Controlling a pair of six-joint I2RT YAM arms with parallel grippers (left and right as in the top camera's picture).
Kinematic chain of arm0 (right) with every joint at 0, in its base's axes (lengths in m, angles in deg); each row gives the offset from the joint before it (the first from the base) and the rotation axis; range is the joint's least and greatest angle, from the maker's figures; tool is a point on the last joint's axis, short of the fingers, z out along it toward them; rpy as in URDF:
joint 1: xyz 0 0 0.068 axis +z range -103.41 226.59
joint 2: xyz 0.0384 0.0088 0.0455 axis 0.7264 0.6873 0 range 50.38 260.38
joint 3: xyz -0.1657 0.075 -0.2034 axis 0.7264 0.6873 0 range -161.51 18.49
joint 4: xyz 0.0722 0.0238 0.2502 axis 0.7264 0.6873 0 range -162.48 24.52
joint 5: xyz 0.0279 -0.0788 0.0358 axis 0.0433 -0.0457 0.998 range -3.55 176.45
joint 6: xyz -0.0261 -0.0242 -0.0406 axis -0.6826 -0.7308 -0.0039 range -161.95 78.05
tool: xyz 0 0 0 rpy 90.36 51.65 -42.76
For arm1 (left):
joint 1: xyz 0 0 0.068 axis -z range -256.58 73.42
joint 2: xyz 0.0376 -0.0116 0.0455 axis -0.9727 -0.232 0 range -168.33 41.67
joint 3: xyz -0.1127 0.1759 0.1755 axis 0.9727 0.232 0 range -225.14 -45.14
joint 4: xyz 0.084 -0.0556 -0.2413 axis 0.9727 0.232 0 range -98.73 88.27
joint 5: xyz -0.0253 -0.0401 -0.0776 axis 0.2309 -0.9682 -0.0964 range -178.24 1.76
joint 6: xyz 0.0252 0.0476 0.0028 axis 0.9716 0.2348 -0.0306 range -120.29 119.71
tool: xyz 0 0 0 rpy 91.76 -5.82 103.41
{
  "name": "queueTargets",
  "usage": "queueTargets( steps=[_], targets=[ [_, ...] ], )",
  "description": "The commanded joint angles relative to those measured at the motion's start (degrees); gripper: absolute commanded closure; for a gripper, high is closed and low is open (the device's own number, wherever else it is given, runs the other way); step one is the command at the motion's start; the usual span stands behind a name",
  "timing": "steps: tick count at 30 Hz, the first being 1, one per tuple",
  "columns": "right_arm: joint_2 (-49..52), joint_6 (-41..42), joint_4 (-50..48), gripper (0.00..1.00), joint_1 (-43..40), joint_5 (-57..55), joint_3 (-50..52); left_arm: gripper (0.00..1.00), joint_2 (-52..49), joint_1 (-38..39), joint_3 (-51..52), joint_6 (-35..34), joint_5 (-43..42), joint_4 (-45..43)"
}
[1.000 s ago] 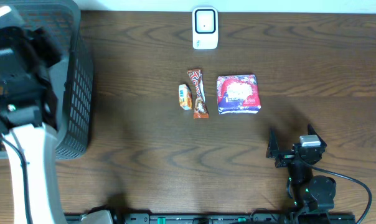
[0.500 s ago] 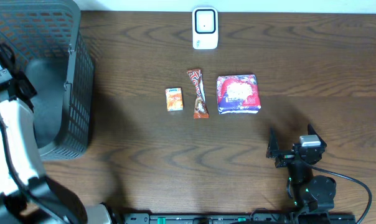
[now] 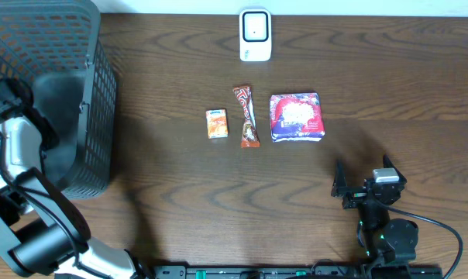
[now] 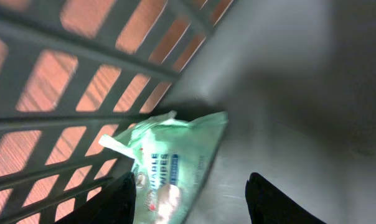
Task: Scan the item barcode
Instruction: 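Reach the left gripper into the basket and grasp the green wipes pack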
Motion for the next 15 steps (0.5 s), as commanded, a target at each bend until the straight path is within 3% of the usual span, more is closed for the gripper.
queueTargets(
  steps=[1, 10, 12, 15],
  targets=[
    [-0.37, -0.46, 0.07, 0.01, -0.39, -0.09, 0.22, 0.43, -2.40, -2.56, 0.28, 0.39, -0.37, 0.31],
    [-0.37, -0.46, 0.07, 0.01, -0.39, -0.09, 0.22, 0.45, -7.39, -4.07, 0.33, 0.52, -1.20, 0.76],
    [-0.37, -0.46, 0.07, 0.01, -0.39, -0.09, 0.22, 0.55, -8.46, -4.07, 0.33, 0.52, -2.56, 1.09],
    [-0.37, -0.46, 0.07, 0.01, -0.39, -0.09, 0.22, 0.91, -9.27, -4.07, 0.33, 0.50, -3.02, 1.40]
  ],
)
